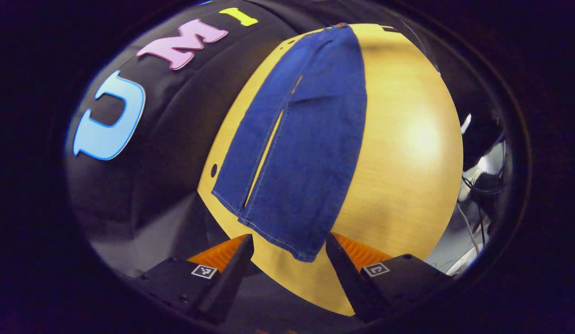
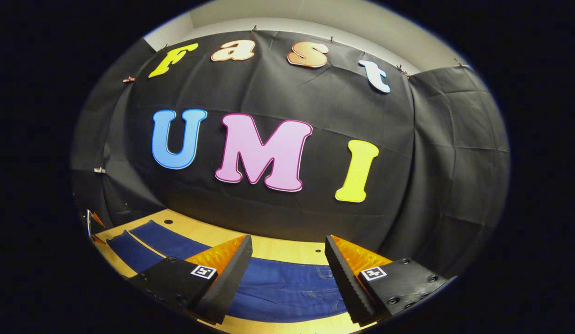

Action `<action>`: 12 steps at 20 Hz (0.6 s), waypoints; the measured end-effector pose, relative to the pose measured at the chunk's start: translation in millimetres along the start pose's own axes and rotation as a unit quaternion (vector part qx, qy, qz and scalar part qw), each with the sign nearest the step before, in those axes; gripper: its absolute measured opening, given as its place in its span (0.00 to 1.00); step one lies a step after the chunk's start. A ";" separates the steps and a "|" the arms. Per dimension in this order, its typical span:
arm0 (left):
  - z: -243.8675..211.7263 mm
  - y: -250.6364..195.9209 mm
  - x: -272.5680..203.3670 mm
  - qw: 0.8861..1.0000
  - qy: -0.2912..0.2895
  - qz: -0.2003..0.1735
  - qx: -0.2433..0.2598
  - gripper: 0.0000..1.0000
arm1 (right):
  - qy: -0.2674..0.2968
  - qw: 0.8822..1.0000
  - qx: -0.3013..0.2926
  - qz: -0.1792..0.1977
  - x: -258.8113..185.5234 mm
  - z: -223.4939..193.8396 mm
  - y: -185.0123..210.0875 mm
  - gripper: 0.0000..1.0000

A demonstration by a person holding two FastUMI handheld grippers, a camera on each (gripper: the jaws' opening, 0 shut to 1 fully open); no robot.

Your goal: Grasp the waist and the cuffs of the jeans and fold them to make the two legs overlap; first hold the waist and fold one-third of the jeans toward the cuffs, then hold the cuffs and fold the remaining one-third in the same direction to finish folding.

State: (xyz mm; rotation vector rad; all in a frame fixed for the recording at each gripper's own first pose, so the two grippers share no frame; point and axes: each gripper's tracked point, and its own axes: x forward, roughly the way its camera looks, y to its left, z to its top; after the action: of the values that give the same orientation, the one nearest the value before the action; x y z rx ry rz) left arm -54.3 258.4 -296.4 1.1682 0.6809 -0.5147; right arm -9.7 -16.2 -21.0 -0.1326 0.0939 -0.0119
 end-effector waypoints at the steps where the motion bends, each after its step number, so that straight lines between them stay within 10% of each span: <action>1: -7.7 -8.2 10.7 1.000 0.005 -0.010 0.010 0.98 | 0.000 1.000 -0.009 -0.006 -1.2 -0.2 -4.5 0.96; 12: -7.2 10.7 78.6 0.996 0.026 -0.066 0.057 0.78 | 0.041 0.994 -0.083 -0.053 -6.5 -44.1 -68.0 0.96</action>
State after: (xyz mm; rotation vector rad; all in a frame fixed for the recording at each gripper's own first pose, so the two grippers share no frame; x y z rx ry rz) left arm 6.1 267.0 -347.6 1.2517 0.7848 -0.6435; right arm -20.8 -89.3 -54.8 -0.3027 0.1700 -0.1167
